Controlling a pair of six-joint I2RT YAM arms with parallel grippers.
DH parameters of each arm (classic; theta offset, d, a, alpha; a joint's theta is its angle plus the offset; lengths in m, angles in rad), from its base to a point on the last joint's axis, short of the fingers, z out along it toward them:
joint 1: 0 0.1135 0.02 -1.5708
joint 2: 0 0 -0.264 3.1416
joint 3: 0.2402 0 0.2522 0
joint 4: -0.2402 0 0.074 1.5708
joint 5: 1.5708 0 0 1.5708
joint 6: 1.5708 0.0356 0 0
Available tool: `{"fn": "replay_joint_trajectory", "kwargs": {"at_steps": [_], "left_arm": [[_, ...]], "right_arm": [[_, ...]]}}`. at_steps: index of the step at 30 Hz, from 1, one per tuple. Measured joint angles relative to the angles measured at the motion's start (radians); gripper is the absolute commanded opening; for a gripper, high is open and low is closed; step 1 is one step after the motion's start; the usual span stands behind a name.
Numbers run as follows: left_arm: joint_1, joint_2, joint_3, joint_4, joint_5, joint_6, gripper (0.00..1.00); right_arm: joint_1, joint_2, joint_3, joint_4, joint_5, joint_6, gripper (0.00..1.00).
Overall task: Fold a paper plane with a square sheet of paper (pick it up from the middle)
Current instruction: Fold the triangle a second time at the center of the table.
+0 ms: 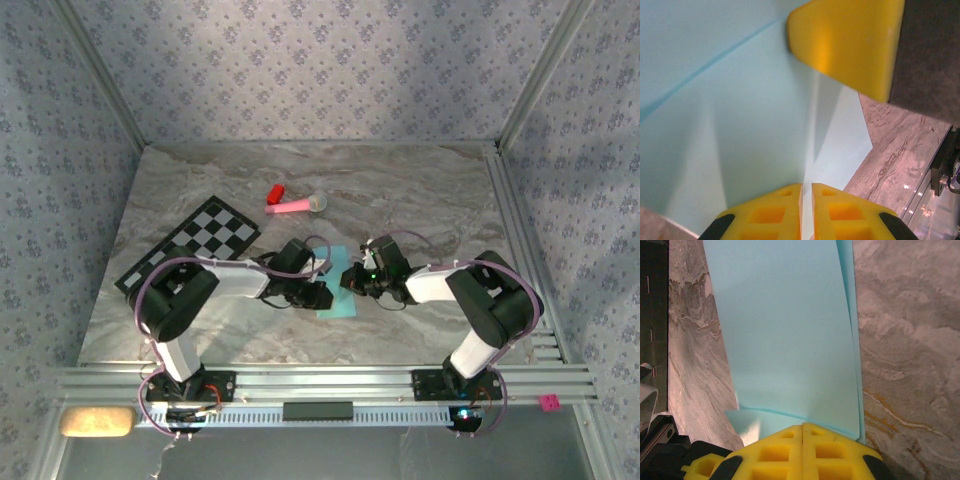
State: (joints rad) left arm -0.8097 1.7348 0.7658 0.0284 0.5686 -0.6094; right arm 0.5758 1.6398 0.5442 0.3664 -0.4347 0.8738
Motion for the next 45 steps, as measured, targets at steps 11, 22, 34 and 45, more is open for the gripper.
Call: {"fn": "replay_joint_trajectory", "kwargs": {"at_steps": [11, 22, 34, 45], "left_arm": [[0.000, -0.103, -0.098, -0.052, -0.008, 0.026, 0.15], [0.000, -0.215, -0.105, -0.156, -0.005, 0.031, 0.14], [0.019, -0.065, 0.026, -0.079, -0.020, 0.005, 0.09], [0.023, -0.005, -0.006, -0.013, -0.001, -0.012, 0.04]], "right_arm": [[0.000, -0.001, 0.001, -0.003, 0.000, 0.000, 0.00], [0.000, -0.010, 0.005, -0.023, 0.013, 0.000, 0.00], [0.000, -0.017, 0.010, -0.044, 0.021, 0.000, 0.02], [0.011, -0.100, 0.006, -0.108, 0.035, -0.027, 0.04]]}}
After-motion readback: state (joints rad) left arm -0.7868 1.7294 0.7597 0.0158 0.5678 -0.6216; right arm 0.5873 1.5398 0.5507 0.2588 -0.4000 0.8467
